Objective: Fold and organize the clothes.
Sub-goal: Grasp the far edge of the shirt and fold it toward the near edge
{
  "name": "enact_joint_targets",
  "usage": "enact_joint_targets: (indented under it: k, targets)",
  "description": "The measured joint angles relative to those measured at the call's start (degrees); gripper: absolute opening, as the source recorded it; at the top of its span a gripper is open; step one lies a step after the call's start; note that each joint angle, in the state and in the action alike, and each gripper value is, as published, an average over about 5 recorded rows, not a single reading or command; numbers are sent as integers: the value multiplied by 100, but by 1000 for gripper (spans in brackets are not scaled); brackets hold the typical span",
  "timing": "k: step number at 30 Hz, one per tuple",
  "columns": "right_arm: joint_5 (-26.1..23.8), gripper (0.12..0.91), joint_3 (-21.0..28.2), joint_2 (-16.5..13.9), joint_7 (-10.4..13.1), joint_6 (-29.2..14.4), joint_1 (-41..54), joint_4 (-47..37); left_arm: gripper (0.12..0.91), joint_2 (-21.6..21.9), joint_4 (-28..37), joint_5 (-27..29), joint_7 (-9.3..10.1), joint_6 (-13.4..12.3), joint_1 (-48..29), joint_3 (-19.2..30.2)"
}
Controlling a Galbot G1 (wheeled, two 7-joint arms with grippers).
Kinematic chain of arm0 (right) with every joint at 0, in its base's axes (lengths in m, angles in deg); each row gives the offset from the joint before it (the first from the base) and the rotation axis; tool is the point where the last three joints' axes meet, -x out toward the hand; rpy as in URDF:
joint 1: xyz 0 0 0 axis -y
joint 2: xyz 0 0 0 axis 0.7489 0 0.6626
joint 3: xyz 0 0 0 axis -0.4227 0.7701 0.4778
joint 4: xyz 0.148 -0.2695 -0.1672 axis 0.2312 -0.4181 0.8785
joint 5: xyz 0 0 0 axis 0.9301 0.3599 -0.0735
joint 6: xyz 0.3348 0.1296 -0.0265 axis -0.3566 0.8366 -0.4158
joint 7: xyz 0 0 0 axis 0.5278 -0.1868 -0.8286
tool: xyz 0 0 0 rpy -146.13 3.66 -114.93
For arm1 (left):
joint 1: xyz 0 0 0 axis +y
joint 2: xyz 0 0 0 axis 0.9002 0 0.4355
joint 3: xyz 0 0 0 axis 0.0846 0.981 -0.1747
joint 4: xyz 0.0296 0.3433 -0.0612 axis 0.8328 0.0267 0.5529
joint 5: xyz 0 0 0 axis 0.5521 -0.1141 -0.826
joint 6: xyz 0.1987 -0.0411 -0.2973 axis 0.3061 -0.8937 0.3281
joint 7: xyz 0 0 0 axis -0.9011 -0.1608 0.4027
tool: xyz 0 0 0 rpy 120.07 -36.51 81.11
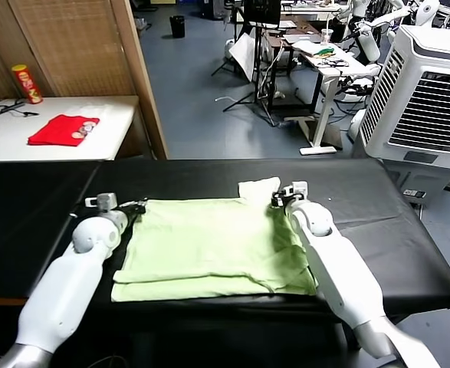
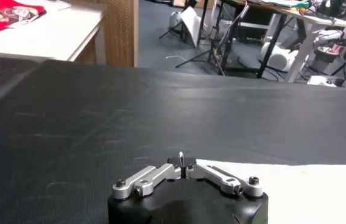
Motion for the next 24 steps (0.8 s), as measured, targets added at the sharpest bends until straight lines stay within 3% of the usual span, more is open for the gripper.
enact_joint_targets:
  k: [10, 18, 24]
  targets:
    - [-4, 124, -306, -508, -181, -54, -831, 1238, 129, 270, -1041, -51, 117, -19, 527, -404]
    - [0, 124, -486, -941, -8, 407, -1653, 2270, 129, 766, -2415, -109, 215, -11, 1820, -979]
    - [8, 124, -564, -1205, 76, 764, -2216, 2939, 129, 878, -3307, 8, 239, -83, 2941, -1447]
